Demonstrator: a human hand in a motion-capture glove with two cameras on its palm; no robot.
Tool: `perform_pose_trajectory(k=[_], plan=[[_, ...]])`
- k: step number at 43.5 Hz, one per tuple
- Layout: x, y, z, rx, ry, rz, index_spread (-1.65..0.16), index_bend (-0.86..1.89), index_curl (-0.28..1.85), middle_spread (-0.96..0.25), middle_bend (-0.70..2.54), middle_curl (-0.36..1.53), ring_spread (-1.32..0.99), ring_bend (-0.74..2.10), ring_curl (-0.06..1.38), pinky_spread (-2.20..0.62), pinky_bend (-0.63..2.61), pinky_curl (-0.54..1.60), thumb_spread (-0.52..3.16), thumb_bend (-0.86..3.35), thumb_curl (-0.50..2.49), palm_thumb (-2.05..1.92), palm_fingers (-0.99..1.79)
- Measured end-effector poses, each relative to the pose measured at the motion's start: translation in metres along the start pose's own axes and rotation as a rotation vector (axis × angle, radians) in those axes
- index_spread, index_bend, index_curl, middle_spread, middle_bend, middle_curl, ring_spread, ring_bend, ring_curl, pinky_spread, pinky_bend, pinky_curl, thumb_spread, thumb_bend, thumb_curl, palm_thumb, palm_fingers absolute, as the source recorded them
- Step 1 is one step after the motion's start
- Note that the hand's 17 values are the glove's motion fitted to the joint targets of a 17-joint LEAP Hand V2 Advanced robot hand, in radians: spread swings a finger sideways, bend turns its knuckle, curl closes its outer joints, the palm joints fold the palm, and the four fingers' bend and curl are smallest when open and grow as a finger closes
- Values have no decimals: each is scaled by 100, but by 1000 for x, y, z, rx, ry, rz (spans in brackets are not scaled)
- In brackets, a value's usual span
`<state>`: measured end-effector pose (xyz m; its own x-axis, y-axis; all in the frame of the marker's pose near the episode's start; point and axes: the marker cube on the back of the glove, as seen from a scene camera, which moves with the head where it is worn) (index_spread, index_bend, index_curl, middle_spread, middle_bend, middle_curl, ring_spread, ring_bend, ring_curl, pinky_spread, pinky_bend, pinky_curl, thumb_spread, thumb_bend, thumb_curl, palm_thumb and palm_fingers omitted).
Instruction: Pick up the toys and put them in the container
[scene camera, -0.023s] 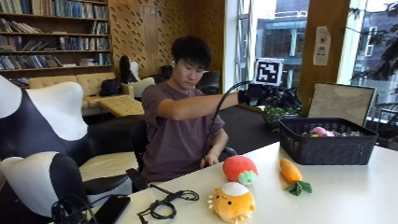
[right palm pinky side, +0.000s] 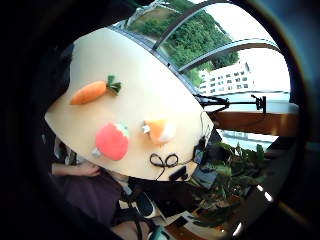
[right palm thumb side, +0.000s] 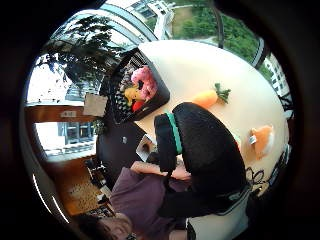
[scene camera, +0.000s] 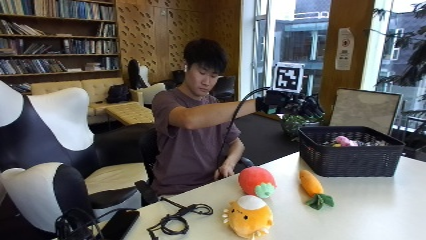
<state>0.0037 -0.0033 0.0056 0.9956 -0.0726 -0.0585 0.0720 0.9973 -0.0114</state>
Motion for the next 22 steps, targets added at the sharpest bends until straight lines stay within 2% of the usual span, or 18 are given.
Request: perform_pose_trajectory(k=[3,11,18,22], plan=[[-3,-7,9,-20,31,-43,-14,11,4,-2,17,6,-2,30,6,1,47,13,71,-1,1,-3,3],[-23,-37,42,-100,1,3,-19,10,8,-4,19,12,-3,37,11,1,56,19,106,-1,8,0,-7],[-56,-54,103,-204,-8,-197,-21,9,10,-8,19,17,-4,40,14,1,59,23,117,2,14,6,-11],[-68,-61,135,-272,-23,-191,-22,9,10,-9,19,19,-4,42,15,1,61,24,120,1,17,7,-12]])
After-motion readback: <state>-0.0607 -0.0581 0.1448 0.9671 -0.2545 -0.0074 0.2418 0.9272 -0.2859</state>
